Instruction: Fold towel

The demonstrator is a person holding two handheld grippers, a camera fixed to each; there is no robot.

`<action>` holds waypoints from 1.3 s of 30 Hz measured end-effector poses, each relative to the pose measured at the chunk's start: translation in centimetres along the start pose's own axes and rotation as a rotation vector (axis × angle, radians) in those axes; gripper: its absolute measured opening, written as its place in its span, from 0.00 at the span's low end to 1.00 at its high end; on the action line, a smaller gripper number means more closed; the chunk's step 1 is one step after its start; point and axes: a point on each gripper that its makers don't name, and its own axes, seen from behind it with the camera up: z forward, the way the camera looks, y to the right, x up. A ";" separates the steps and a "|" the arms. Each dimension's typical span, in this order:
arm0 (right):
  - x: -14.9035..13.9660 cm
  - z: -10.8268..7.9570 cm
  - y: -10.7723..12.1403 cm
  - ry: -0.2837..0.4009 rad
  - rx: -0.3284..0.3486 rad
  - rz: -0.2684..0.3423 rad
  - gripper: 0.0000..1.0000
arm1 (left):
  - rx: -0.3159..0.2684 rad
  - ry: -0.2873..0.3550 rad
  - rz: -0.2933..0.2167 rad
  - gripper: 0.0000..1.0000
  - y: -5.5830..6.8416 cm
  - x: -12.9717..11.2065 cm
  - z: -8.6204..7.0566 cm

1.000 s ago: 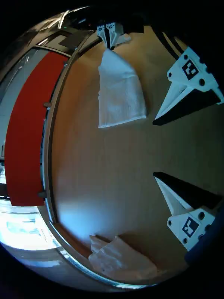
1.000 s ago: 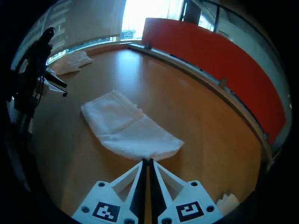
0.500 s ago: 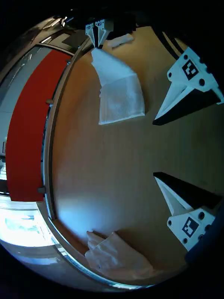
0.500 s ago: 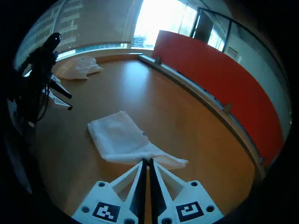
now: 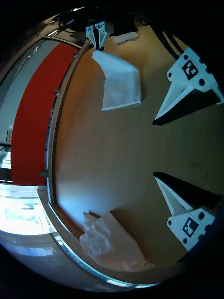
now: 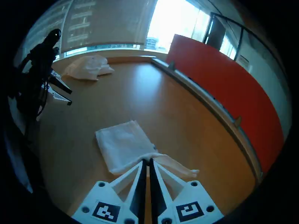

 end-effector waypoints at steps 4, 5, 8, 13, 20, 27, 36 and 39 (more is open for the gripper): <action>1.4 1.1 -1.1 0.006 0.033 -0.027 0.05 | 0.019 0.008 -0.025 0.92 -1.2 -0.4 -1.0; 1.7 1.4 -1.4 0.007 0.042 -0.033 0.05 | 0.023 0.010 -0.032 0.92 -1.5 -0.6 -1.2; 2.5 2.4 -2.4 0.007 0.069 -0.050 0.05 | 0.035 0.015 -0.049 0.92 -2.2 -1.0 -1.8; 3.5 4.3 -4.5 -0.001 0.118 -0.072 0.05 | 0.055 0.019 -0.071 0.92 -3.4 -1.9 -2.8; 3.5 7.7 -7.9 -0.024 0.189 -0.066 0.05 | 0.068 0.020 -0.096 0.92 -4.6 -2.9 -3.6; 2.8 9.6 -9.7 -0.055 0.225 -0.051 0.05 | 0.066 0.020 -0.098 0.92 -5.0 -3.1 -3.6; 2.3 9.6 -9.8 -0.067 0.223 -0.039 0.47 | 0.060 0.016 -0.091 0.92 -5.0 -3.0 -3.4; 2.2 9.3 -9.6 -0.064 0.219 -0.039 0.70 | 0.058 0.018 -0.090 0.92 -4.9 -2.9 -3.3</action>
